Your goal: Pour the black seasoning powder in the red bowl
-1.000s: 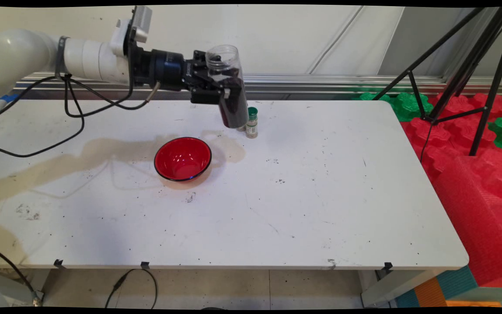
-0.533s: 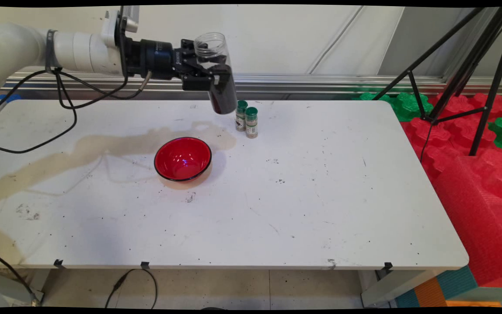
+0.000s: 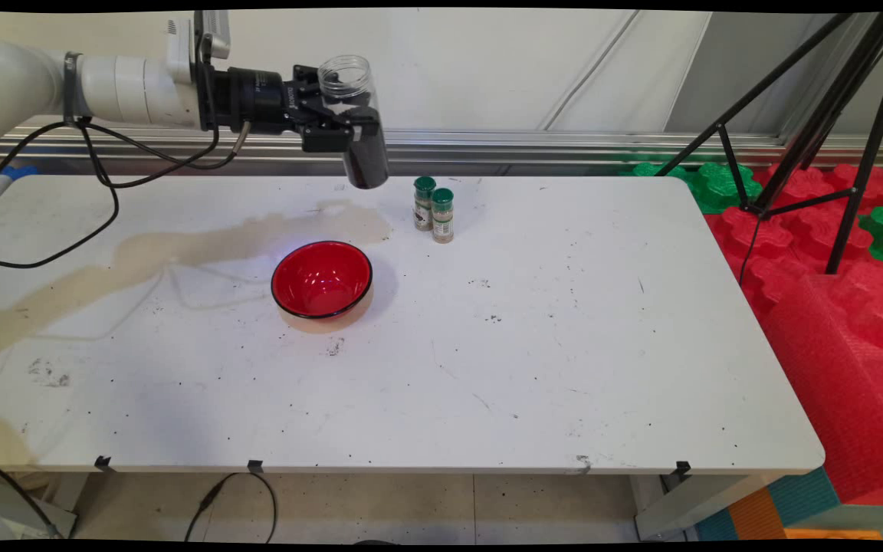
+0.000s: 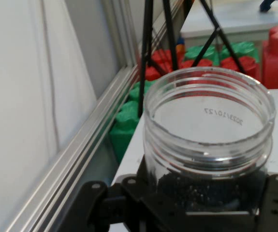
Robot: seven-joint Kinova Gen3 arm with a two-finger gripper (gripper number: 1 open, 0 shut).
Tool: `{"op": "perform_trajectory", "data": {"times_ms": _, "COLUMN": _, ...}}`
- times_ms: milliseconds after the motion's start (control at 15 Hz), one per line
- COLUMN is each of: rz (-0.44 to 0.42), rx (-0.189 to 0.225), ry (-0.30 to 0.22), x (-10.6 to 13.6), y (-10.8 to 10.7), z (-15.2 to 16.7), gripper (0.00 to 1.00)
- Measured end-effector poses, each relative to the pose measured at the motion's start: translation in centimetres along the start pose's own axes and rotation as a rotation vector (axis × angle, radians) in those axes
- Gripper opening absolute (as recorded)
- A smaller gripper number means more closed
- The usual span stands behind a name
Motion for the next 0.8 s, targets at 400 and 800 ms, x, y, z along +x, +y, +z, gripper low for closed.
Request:
{"op": "perform_trajectory", "data": {"times_ms": 400, "rz": 0.028, "rx": 0.047, "ry": -0.047, "x": -1.7, "y": -1.3, "z": -1.1, "gripper": 0.0}}
{"op": "perform_trajectory", "data": {"times_ms": 800, "rz": 0.07, "rx": 0.065, "ry": -0.091, "x": -3.3, "y": -2.1, "z": -2.1, "gripper": 0.0}}
